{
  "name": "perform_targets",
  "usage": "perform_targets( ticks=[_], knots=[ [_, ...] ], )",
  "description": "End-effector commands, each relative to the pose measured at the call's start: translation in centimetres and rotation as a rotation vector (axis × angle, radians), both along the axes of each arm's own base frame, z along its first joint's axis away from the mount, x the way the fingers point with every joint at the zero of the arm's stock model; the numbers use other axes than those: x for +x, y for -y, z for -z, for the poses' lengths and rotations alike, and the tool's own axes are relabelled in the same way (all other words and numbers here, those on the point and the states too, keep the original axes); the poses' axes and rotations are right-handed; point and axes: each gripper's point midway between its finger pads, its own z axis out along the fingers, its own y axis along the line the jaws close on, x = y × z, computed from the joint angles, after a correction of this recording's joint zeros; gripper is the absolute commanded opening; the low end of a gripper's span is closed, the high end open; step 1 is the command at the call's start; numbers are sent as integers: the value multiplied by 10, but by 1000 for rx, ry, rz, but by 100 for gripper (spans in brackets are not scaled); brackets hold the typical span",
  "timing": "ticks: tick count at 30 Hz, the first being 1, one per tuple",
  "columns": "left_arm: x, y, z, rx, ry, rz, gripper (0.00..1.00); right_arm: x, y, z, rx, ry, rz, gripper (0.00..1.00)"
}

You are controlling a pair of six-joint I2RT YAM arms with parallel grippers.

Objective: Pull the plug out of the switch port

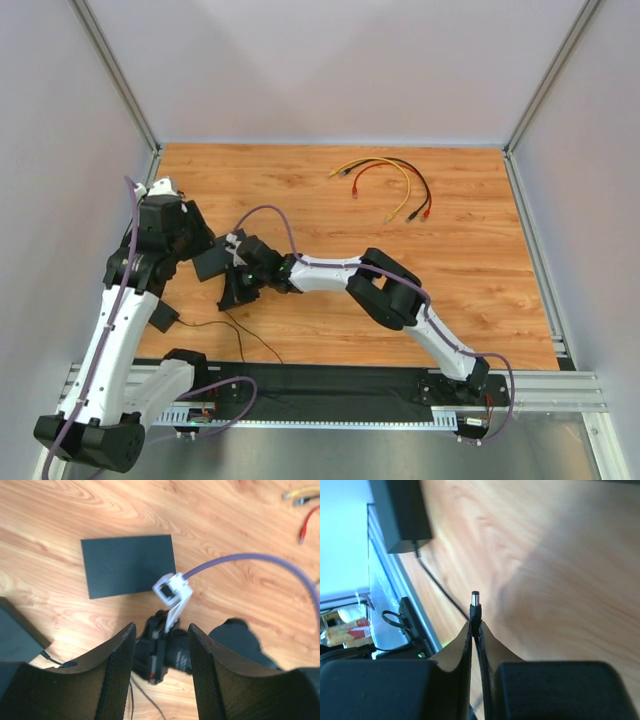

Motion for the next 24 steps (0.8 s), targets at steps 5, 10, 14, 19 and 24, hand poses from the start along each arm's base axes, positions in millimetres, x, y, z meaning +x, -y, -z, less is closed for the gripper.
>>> perform_targets(
  ticks=[5,10,14,19,24],
  knots=[
    [6,-36,0,-9,-22,-90,55,-5,-10,-5,-69,35,-48,42],
    [20,-48,31,-115,-120,-91,55,29,11,-23,-97,78,22,53],
    [22,-66,54,-147,-186,-136,55,50,28,-50,-117,136,62,59],
    [22,-77,72,-237,-204,-180,55,76,36,-71,-118,176,109,66],
    [19,-84,94,-274,-260,-232,55,100,44,-73,-129,184,149,71]
  ],
)
